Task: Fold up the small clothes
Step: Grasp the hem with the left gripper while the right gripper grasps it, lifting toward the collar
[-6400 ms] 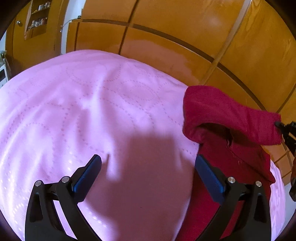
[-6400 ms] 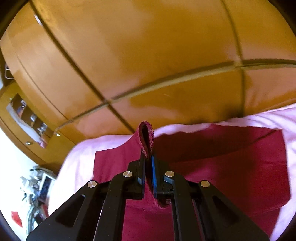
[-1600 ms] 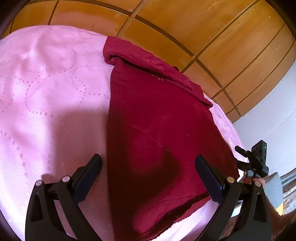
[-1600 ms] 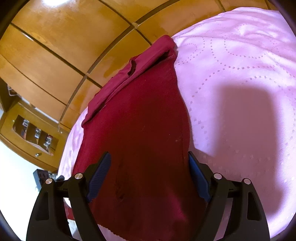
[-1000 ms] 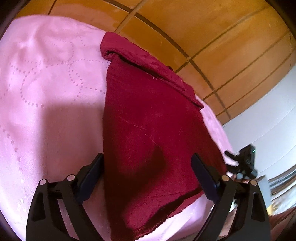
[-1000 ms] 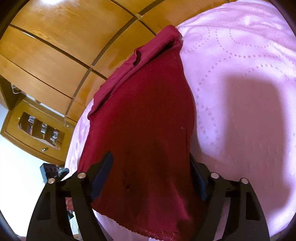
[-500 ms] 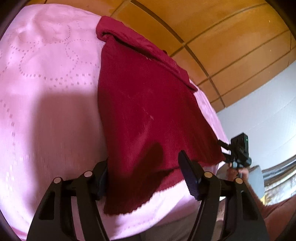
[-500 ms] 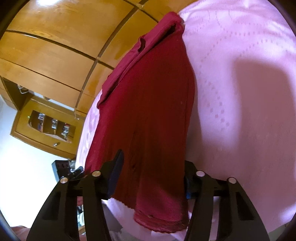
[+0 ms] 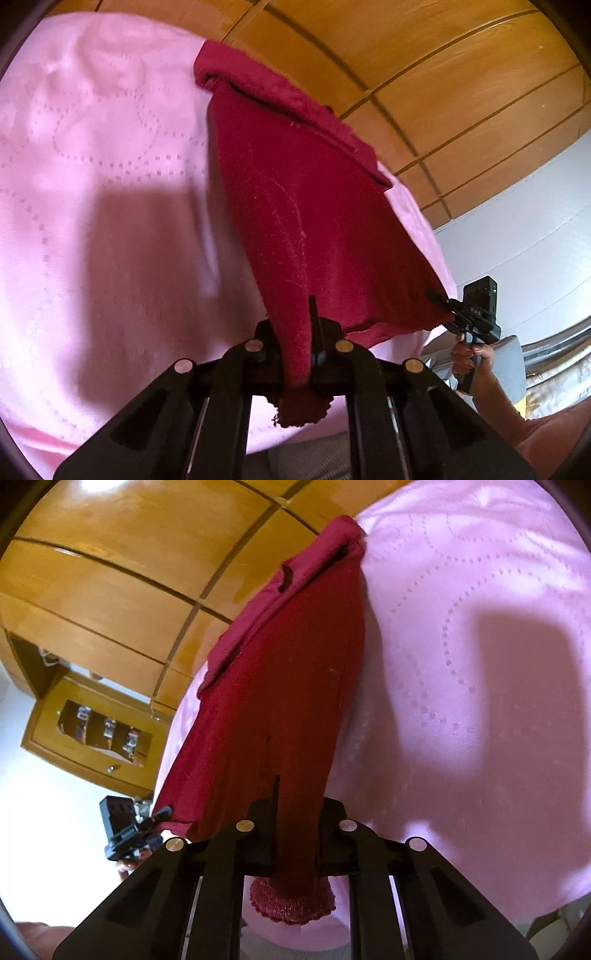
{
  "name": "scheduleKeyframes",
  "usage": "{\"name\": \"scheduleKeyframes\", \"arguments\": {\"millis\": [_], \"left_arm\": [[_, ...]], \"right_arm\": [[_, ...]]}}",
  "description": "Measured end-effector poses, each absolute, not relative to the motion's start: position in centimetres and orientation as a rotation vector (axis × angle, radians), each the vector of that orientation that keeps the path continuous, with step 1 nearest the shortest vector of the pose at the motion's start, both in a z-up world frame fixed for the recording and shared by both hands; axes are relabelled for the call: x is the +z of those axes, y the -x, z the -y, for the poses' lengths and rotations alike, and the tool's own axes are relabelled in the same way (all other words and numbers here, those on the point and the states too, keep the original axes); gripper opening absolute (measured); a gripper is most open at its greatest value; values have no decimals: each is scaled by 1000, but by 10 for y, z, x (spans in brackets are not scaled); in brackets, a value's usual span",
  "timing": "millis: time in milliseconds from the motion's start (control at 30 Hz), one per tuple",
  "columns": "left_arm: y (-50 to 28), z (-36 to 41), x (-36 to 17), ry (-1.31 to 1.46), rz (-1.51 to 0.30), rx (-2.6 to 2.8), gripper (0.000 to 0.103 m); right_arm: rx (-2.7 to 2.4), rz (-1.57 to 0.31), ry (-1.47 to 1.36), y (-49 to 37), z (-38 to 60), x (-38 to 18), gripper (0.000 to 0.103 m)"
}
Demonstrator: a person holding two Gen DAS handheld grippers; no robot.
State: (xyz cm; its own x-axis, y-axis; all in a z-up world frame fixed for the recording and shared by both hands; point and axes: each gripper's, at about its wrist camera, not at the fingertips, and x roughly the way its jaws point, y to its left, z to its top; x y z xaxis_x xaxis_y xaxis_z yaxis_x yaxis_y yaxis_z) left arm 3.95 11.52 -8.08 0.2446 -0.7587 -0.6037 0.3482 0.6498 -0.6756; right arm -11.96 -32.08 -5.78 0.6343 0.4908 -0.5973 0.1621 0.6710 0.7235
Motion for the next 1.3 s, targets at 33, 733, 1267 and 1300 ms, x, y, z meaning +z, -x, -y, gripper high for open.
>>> {"name": "scheduleKeyframes", "arguments": {"millis": [33, 733, 1267, 1300], "left_arm": [[-36, -119, -79, 452, -1070, -801, 6], [50, -182, -25, 712, -987, -914, 7], [-162, -137, -55, 743, -945, -701, 8], [-173, -132, -60, 736, -954, -685, 8]], "right_arm": [[234, -873, -838, 122, 322, -54, 12], [671, -623, -939, 189, 316, -6, 12], [412, -690, -1115, -5, 379, -38, 12], [388, -705, -1133, -14, 384, -46, 12]]}}
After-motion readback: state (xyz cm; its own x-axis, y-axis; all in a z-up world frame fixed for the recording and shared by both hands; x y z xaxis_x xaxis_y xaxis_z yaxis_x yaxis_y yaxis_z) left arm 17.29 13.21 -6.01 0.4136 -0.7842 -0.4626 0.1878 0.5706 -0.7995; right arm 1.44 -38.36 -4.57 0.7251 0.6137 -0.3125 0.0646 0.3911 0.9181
